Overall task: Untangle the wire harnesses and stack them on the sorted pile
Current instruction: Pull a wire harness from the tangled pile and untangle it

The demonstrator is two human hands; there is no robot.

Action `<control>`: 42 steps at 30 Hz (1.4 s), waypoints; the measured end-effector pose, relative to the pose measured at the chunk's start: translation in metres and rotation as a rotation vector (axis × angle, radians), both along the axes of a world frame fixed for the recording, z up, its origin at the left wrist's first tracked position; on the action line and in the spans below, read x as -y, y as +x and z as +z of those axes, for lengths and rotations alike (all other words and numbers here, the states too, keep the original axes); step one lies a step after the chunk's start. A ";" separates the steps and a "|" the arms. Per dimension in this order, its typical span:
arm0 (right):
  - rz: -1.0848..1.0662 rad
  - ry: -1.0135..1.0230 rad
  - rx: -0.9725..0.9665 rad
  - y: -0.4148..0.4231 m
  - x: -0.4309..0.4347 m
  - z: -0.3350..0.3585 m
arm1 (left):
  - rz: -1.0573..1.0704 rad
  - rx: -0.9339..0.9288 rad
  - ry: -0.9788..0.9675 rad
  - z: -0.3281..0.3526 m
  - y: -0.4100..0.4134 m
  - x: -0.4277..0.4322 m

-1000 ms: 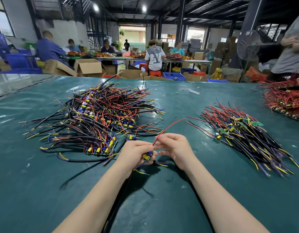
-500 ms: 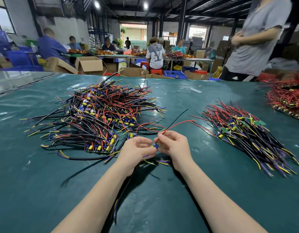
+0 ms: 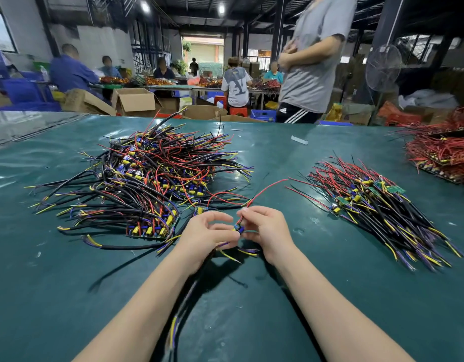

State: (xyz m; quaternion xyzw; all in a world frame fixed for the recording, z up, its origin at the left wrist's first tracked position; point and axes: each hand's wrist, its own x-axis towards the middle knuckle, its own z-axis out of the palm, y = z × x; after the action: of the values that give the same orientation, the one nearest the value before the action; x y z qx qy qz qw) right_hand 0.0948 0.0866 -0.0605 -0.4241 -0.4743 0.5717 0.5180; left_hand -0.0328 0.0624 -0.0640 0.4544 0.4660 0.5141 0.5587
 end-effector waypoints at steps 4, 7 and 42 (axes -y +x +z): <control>-0.115 -0.001 -0.113 0.007 -0.004 -0.002 | -0.032 -0.055 0.007 0.002 0.003 0.002; -0.109 -0.013 -0.096 0.004 -0.005 -0.001 | -0.069 -0.104 -0.004 0.005 0.001 0.002; -0.443 -0.027 -0.338 0.036 -0.021 0.000 | -0.225 -0.251 -0.116 0.007 0.002 0.001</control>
State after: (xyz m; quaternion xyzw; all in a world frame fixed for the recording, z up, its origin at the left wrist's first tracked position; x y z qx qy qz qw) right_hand 0.1311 0.1078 -0.0602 -0.4229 -0.2692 0.5136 0.6964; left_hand -0.0307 0.0610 -0.0571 0.5314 0.5071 0.3598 0.5754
